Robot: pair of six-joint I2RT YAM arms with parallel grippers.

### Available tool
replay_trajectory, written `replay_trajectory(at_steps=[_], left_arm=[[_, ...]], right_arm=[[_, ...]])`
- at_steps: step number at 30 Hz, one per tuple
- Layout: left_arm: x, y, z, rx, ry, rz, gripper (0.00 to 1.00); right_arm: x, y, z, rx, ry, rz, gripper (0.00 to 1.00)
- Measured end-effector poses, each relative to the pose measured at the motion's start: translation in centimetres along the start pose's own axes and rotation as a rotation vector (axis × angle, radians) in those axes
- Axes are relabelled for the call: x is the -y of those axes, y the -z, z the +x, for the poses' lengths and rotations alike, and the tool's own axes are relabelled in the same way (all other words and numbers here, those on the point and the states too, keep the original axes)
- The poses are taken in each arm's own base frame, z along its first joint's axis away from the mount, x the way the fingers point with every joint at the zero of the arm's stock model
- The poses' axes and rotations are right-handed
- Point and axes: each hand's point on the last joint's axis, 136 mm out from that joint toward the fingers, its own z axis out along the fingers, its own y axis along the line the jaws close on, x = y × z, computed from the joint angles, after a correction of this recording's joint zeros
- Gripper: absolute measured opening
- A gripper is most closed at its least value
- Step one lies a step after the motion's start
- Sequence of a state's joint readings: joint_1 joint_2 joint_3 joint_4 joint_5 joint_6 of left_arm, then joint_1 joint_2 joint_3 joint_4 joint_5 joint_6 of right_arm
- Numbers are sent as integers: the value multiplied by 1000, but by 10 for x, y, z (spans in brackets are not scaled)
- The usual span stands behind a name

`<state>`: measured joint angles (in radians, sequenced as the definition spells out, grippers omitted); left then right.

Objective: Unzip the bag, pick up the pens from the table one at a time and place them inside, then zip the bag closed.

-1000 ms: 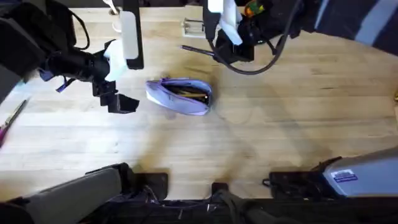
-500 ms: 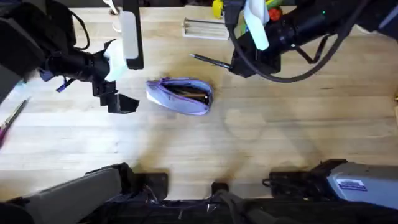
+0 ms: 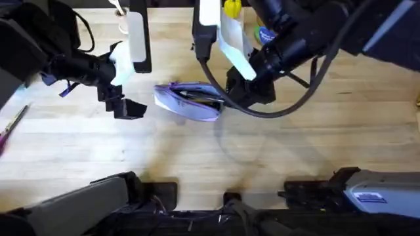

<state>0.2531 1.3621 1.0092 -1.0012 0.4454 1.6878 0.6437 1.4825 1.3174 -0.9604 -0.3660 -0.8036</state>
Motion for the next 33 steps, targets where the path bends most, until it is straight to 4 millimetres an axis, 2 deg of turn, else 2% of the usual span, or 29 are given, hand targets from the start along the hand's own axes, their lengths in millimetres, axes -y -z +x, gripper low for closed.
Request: replay_trajectory(at_steps=[7,15,22,26,27,28,31,32,33], left_arm=[[0,0,0,0,0,1,993],[0,0,0,0,0,1,993],[0,0,0,0,0,1,993],[0,0,0,0,0,1,993],[0,0,0,0,0,1,993],[0,0,0,0,0,1,993],[0,0,0,0,1,1,993],[0,0,0,0,0,1,993],[0,0,0,1,1,1,993]], right_arm=[[11,-34,6,-41,-62,-45,34],[43,-65,-10,22,-49,14,34],[50,-99,-18,34,-30,3,34],[49,-112,-24,44,-12,1,37],[48,-114,-25,42,-12,-3,109],[47,-115,-25,42,-12,-6,231],[45,-117,-27,43,-6,-8,664],[45,-118,-27,41,-4,-10,981],[45,-119,-27,41,-5,-10,991]])
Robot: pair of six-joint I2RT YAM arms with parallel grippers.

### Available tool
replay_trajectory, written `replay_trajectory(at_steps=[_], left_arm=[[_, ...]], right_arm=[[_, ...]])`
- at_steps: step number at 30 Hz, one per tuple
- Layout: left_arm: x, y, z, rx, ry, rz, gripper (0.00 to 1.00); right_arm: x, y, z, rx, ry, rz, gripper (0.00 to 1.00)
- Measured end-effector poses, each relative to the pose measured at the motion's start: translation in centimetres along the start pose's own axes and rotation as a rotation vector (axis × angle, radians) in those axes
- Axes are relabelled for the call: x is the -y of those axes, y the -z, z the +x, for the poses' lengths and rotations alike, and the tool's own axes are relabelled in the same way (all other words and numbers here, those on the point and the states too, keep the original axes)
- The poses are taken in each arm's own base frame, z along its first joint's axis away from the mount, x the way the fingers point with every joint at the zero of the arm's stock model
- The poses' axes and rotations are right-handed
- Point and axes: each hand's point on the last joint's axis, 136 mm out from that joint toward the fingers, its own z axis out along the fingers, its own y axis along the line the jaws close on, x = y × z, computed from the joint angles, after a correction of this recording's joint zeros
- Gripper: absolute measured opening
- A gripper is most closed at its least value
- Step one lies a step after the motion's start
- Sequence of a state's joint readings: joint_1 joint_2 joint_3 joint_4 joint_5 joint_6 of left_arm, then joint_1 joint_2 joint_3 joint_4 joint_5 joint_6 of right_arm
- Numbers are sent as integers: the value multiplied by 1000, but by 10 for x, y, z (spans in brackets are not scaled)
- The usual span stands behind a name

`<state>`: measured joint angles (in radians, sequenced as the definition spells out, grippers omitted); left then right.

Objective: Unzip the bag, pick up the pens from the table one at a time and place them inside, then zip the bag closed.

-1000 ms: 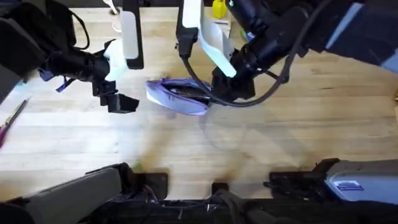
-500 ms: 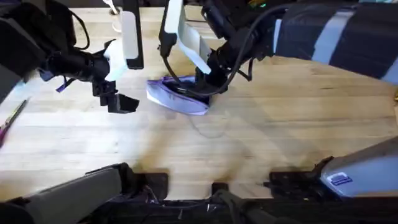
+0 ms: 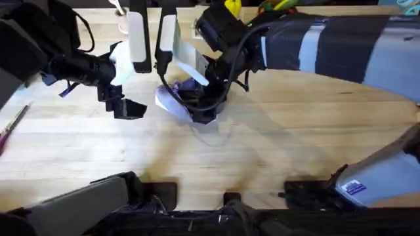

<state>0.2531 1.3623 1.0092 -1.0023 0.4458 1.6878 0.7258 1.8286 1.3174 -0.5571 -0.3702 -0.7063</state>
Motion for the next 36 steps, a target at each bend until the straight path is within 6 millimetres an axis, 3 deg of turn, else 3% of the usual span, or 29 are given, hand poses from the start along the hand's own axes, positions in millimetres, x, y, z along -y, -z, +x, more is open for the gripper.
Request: replay_trajectory(at_steps=[15,19,27,30,36], left_arm=[[0,0,0,0,0,0,994],[0,0,-1,6,0,-1,993],[2,-12,-3,52,23,40,993],[5,-23,-1,80,48,83,993],[7,-39,3,188,137,136,993]], right_arm=[[0,2,-1,3,-75,7,997],[1,20,-12,40,-189,33,997],[14,89,-51,224,-418,127,997],[18,94,-54,252,-534,124,997],[21,84,-51,253,-739,95,998]])
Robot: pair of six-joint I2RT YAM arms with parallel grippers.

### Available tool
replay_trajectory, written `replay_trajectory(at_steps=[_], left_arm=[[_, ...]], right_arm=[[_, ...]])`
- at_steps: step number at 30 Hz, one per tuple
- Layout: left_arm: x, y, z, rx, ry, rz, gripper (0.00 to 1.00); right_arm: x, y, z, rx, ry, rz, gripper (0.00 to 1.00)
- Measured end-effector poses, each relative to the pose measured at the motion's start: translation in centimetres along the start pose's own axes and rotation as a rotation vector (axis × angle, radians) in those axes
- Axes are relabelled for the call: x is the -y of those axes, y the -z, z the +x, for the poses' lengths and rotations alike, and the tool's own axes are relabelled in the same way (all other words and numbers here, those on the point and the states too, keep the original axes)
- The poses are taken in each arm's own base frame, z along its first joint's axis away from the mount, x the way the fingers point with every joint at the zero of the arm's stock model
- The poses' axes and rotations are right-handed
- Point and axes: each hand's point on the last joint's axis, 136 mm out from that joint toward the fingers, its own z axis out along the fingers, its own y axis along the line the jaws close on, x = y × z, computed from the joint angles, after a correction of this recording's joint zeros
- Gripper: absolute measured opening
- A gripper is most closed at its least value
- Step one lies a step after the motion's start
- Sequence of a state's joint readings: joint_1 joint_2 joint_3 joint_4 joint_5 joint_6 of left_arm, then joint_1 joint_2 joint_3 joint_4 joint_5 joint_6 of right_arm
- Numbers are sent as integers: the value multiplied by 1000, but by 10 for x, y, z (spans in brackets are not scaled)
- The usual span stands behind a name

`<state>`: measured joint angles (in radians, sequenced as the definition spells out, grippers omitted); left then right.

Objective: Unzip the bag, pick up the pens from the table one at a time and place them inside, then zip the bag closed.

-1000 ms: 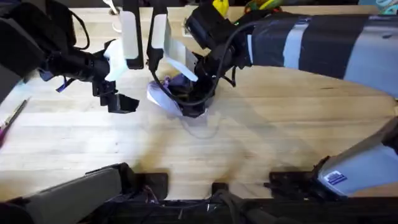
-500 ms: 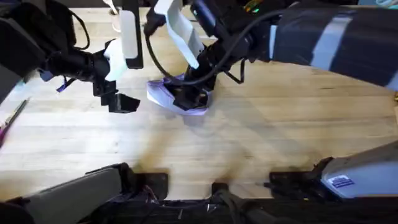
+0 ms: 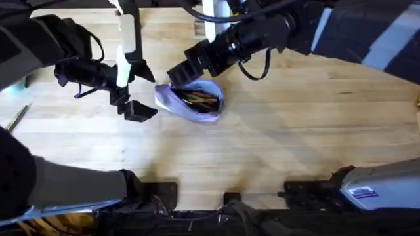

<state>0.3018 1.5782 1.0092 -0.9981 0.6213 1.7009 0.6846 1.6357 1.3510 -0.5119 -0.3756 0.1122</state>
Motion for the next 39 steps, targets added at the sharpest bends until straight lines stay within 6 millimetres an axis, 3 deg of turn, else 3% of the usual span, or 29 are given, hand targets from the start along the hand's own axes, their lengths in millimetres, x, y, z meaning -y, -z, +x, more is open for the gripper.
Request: replay_trajectory(at_steps=[5,6,10,14,26,39], left_arm=[[-6,0,2,121,80,-13,993],[-8,2,3,158,108,-25,993],[-7,6,3,182,126,-31,993],[-7,6,0,197,128,-30,993],[-4,6,-1,202,138,-19,992],[-2,6,-2,205,147,-9,993]], right_arm=[[6,-19,-11,36,-95,-11,997],[15,-41,-12,37,-154,-15,997],[31,-75,2,-9,-275,-9,997],[31,-92,16,-67,-358,-51,997],[-18,-87,6,-85,-354,-322,998],[-29,-87,7,-96,-362,-353,997]])
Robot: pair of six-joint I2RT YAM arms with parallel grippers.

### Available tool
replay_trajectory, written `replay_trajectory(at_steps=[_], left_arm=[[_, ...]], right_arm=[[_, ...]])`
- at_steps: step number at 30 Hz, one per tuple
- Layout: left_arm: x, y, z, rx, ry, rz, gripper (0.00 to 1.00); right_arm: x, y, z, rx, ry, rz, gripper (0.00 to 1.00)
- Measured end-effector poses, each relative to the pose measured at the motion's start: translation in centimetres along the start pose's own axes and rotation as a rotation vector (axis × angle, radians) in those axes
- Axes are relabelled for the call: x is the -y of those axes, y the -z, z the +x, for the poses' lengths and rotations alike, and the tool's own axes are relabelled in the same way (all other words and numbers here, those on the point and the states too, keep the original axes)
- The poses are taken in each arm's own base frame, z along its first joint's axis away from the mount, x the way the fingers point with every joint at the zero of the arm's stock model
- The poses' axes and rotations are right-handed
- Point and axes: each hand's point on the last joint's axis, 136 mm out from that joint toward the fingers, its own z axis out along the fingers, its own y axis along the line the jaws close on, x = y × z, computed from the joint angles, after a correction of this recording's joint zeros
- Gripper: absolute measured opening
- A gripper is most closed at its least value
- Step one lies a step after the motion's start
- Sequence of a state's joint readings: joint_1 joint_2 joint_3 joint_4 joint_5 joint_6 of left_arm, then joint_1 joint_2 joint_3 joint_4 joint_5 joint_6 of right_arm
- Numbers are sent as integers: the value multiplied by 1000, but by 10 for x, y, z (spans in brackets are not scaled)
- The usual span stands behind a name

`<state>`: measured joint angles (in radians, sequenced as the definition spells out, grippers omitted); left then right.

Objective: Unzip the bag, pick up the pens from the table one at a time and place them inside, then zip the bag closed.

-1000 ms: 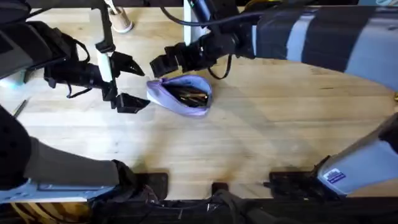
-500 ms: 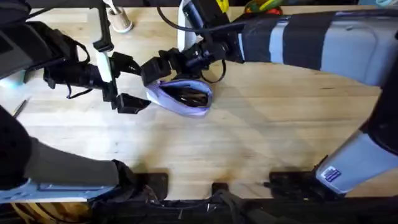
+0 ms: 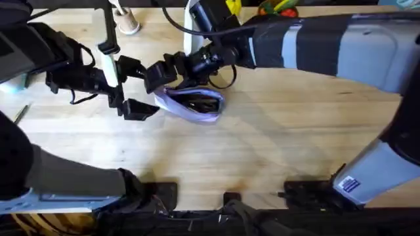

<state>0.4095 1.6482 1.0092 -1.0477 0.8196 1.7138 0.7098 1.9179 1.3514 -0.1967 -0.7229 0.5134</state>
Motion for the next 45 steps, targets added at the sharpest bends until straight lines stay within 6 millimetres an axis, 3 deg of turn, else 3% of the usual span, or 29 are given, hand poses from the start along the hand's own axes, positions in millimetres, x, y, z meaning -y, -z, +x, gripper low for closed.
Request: replay_trajectory(at_steps=[12,14,20,24,29,36,45], left_arm=[[1,0,0,0,3,3,993],[1,0,0,0,3,3,993],[1,0,0,0,3,3,993],[1,0,0,0,3,3,993],[1,0,0,0,3,3,993],[1,0,0,0,3,3,993],[1,0,0,0,3,3,993]], right_arm=[[7,-8,-3,39,5,82,994],[10,-9,-4,45,-3,94,940],[21,-15,-3,44,-31,122,636],[22,-15,-3,49,-57,127,413],[18,-15,-4,46,-77,104,218],[15,-15,-5,45,-84,86,45],[11,-7,-11,44,-28,27,34]])
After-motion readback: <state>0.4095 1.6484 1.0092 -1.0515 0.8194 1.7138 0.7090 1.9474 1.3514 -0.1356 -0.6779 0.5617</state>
